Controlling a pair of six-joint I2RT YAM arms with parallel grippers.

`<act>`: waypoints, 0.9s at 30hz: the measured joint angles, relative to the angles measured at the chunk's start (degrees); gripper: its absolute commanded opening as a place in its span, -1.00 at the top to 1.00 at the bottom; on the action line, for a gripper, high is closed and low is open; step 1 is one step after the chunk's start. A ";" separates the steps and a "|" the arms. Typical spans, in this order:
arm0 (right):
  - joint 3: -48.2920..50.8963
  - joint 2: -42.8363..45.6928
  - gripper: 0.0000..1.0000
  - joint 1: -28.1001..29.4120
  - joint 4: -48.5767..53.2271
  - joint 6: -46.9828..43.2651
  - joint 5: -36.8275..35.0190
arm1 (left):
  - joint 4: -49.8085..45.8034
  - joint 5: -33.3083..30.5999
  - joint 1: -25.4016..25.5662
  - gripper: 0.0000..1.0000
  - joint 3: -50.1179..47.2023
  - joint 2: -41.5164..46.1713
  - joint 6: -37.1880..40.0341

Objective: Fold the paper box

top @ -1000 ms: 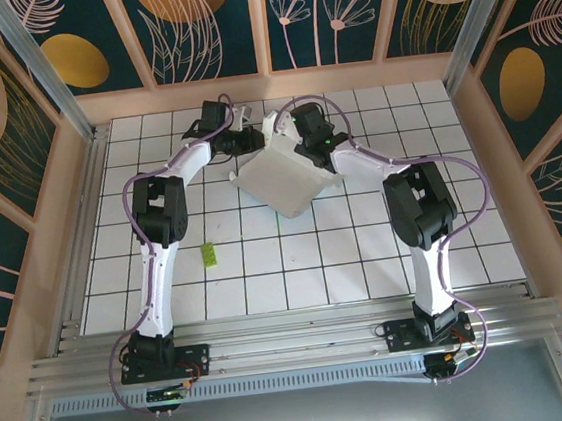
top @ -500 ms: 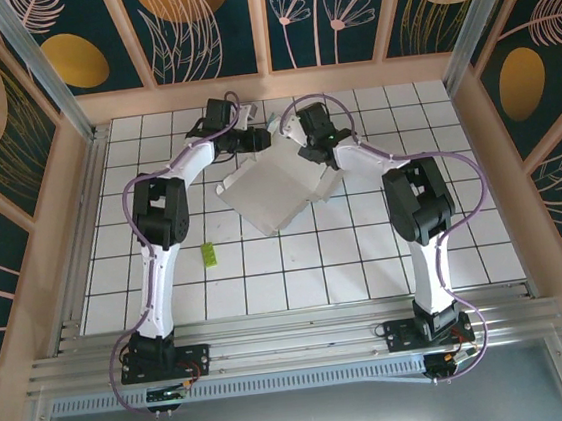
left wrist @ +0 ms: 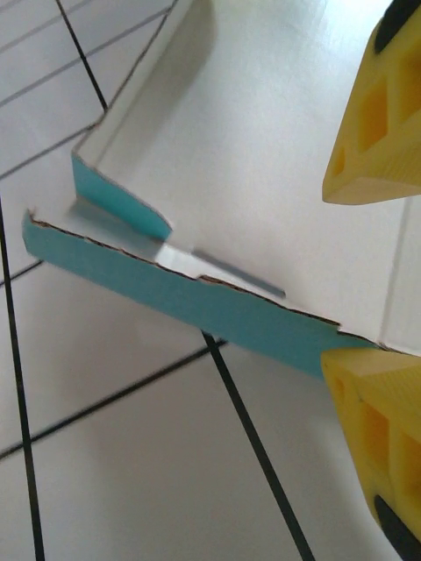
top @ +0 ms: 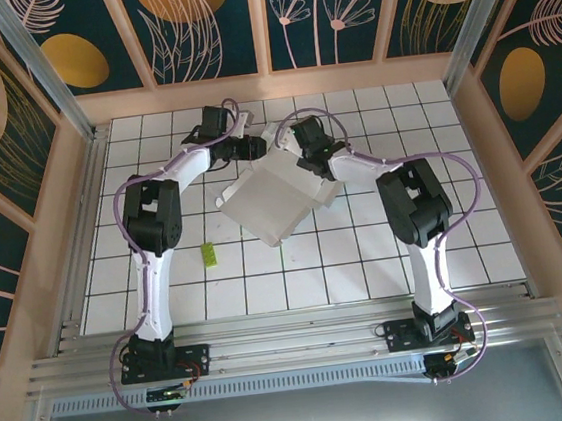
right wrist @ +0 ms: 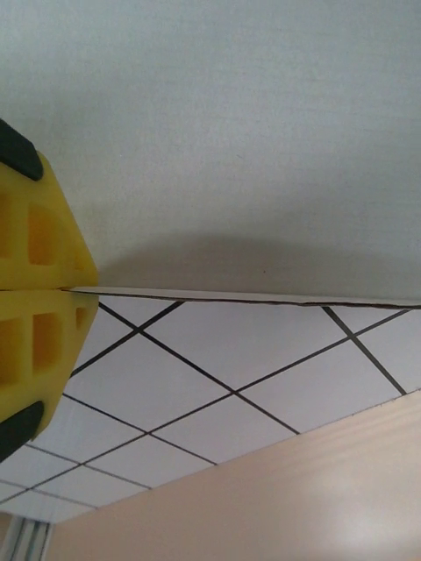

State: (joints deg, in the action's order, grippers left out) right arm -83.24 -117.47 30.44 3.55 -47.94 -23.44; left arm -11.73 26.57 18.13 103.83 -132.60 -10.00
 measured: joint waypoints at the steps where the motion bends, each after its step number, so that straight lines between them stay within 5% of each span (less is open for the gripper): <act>1: 0.52 0.31 0.86 0.13 -0.83 -0.68 -0.68 | 0.00 -1.22 0.00 0.00 -0.46 0.42 0.55; 8: 2.38 2.64 0.86 1.55 -6.43 -5.14 -4.63 | -1.03 -4.76 -0.09 0.02 -0.55 1.09 3.63; 15: 5.38 2.95 0.85 3.80 -11.69 -10.21 -8.07 | -1.16 -2.47 -0.11 0.35 -0.55 1.09 4.07; 27: 9.29 2.95 0.85 4.48 -17.99 -15.04 -11.37 | 1.31 1.46 -0.11 0.54 -4.96 1.20 2.43</act>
State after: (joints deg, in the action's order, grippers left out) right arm -73.95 -114.52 34.92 -14.44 -62.98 -34.81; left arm -10.41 28.03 18.02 98.87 -131.39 -7.57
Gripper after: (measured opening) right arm 0.076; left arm 0.232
